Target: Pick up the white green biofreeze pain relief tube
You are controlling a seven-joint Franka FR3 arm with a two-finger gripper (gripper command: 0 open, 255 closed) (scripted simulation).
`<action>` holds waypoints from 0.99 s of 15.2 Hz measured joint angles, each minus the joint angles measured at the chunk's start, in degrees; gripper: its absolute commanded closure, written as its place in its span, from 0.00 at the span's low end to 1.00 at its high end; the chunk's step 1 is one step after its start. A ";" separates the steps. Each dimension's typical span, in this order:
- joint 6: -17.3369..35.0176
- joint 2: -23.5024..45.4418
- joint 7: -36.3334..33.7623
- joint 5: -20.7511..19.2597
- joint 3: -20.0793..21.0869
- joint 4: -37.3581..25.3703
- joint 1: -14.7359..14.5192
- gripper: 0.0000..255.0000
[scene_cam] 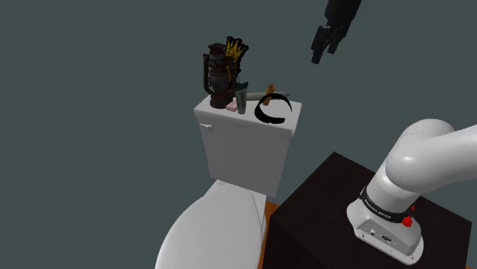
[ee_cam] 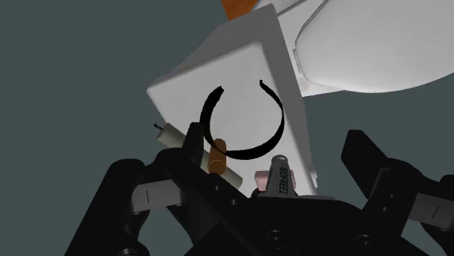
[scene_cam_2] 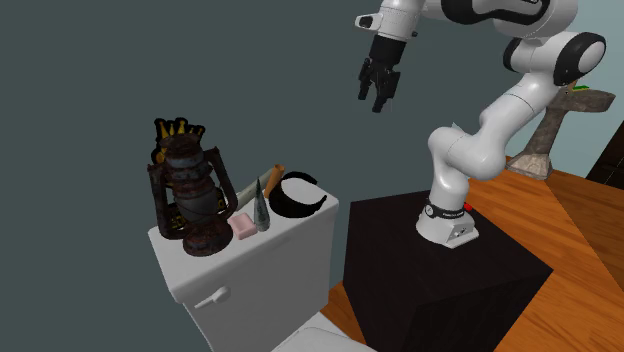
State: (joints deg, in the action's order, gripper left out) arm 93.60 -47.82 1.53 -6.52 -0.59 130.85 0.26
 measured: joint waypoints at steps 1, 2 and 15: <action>0.00 0.00 0.00 0.00 0.00 0.00 0.00 0.00; 0.35 1.13 1.06 -0.17 -0.52 -0.60 -0.28 0.00; 6.54 31.26 30.14 0.42 -10.69 -18.16 -7.45 0.00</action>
State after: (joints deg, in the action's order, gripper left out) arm 100.13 -16.55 31.68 -6.10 -11.28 112.69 -7.19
